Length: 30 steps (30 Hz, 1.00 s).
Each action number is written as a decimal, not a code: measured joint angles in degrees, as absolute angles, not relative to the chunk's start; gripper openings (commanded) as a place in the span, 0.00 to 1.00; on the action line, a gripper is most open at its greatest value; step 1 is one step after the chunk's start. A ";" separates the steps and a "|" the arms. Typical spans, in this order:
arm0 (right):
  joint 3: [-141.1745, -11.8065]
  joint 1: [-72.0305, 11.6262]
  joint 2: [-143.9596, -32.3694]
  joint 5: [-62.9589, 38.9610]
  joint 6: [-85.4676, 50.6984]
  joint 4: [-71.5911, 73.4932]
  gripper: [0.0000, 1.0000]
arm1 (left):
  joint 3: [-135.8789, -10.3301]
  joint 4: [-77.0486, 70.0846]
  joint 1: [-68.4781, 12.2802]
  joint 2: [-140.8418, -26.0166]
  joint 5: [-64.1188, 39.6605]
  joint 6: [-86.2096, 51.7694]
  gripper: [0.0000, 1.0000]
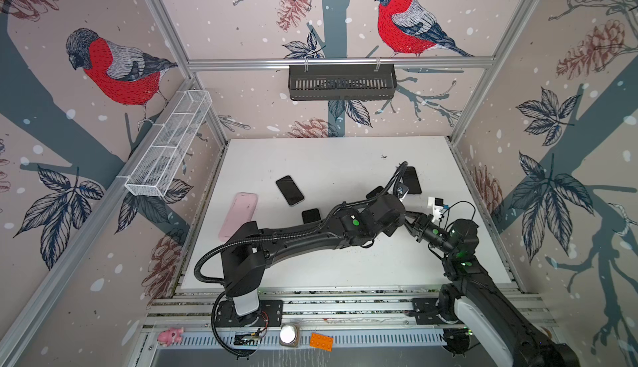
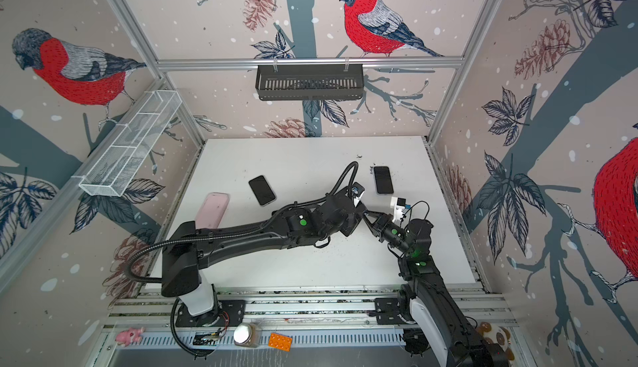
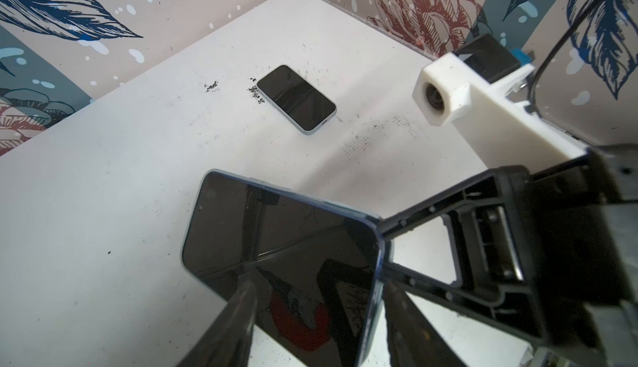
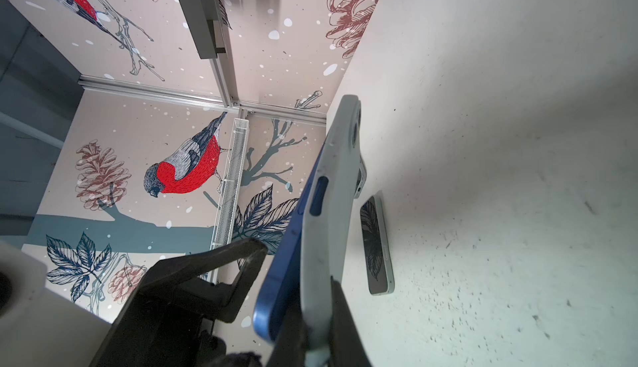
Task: Take the phone out of the phone case
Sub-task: Remove the phone case from the phone.
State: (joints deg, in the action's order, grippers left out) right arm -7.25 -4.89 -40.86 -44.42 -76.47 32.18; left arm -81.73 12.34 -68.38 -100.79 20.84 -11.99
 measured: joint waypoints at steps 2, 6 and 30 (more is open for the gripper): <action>-7.16 -4.86 -40.77 -44.34 -76.47 32.16 0.01 | -81.73 12.32 -68.38 -101.36 21.21 -11.64 0.58; -6.79 -4.82 -40.64 -43.79 -76.47 31.57 0.01 | -81.76 12.23 -68.42 -102.59 21.63 -11.62 0.56; -5.54 -4.82 -39.66 -42.70 -76.49 30.44 0.01 | -88.71 19.05 -70.72 -111.07 33.01 -10.61 0.06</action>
